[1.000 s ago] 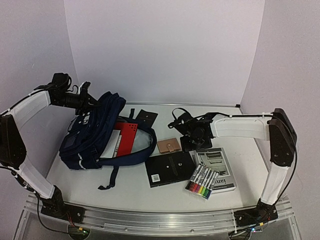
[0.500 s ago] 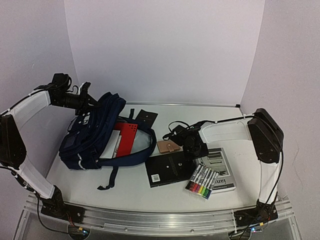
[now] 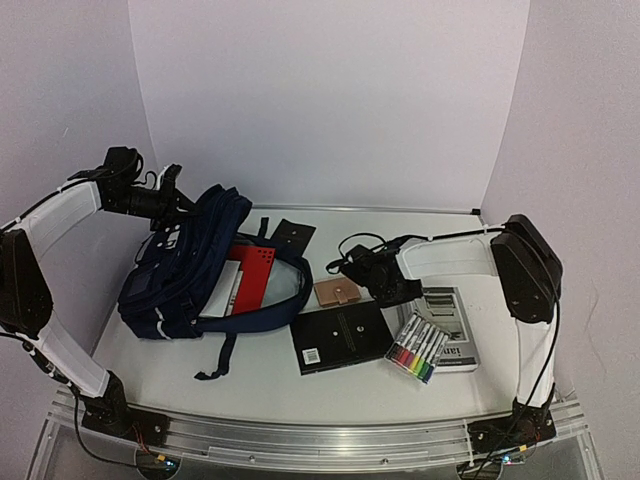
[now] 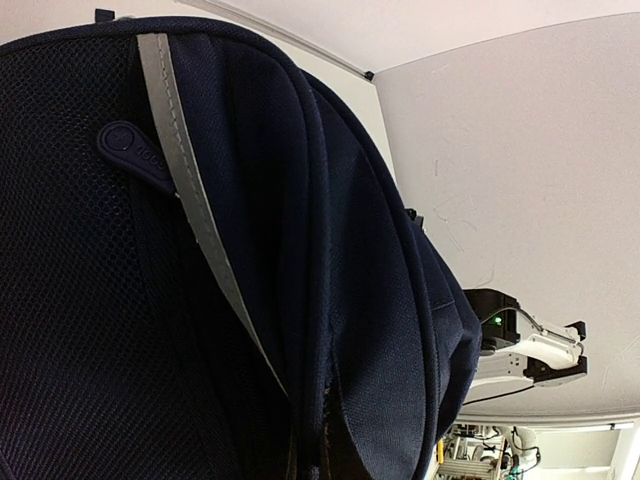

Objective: Pack the student bag
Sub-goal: Pick up the book from the center of the board.

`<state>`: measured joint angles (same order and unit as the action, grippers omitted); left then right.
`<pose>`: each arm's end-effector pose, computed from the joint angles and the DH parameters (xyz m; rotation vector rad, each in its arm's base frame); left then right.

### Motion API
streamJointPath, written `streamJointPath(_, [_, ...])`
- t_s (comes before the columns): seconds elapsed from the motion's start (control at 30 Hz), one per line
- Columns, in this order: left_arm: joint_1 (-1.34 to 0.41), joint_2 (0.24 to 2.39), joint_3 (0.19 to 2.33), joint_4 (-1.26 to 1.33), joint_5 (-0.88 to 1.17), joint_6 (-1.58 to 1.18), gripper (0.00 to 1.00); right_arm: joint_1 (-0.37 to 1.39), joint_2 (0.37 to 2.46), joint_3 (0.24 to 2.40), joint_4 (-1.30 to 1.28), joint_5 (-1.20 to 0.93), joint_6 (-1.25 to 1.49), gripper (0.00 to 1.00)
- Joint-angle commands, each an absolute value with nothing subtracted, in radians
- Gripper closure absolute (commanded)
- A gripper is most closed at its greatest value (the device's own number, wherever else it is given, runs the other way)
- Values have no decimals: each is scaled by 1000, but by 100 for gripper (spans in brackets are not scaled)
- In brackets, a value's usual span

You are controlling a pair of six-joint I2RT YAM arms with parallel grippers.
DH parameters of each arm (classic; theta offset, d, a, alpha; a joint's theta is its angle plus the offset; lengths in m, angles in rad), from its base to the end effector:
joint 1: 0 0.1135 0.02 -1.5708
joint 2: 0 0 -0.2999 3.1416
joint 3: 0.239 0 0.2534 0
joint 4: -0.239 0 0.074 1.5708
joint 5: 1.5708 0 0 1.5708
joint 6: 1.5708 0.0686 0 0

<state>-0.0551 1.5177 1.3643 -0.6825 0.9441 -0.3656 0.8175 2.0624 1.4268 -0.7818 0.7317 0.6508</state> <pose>0.3296 -0.0738 0.3499 0.0907 2.3357 -1.3296 0.3169 0.2709 0.1564 -0.1338 2.4788 -0.5780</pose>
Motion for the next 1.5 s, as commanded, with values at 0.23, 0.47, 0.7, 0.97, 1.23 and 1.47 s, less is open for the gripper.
streamJointPath(0.23, [-48, 1494, 1357, -636, 970, -339, 100, 782, 1871, 1616, -781, 878, 634, 100])
streamJointPath(0.47, [-127, 1480, 1272, -560, 850, -372, 100, 783, 1744, 1617, -655, 794, 623, 100])
streamJointPath(0.7, [-139, 1402, 1261, -520, 794, -325, 56, 783, 1543, 1534, -441, 535, 544, 100])
streamJointPath(0.97, [-227, 1287, 1239, -383, 859, -295, 0, 782, 1345, 1439, -165, -21, 486, 100])
streamJointPath(1.23, [-397, 1261, 1198, -10, 1029, -462, 0, 783, 1297, 1426, 147, -482, 612, 100])
streamJointPath(1.47, [-517, 1312, 1276, 60, 1078, -469, 0, 785, 1315, 1429, 357, -672, 767, 100])
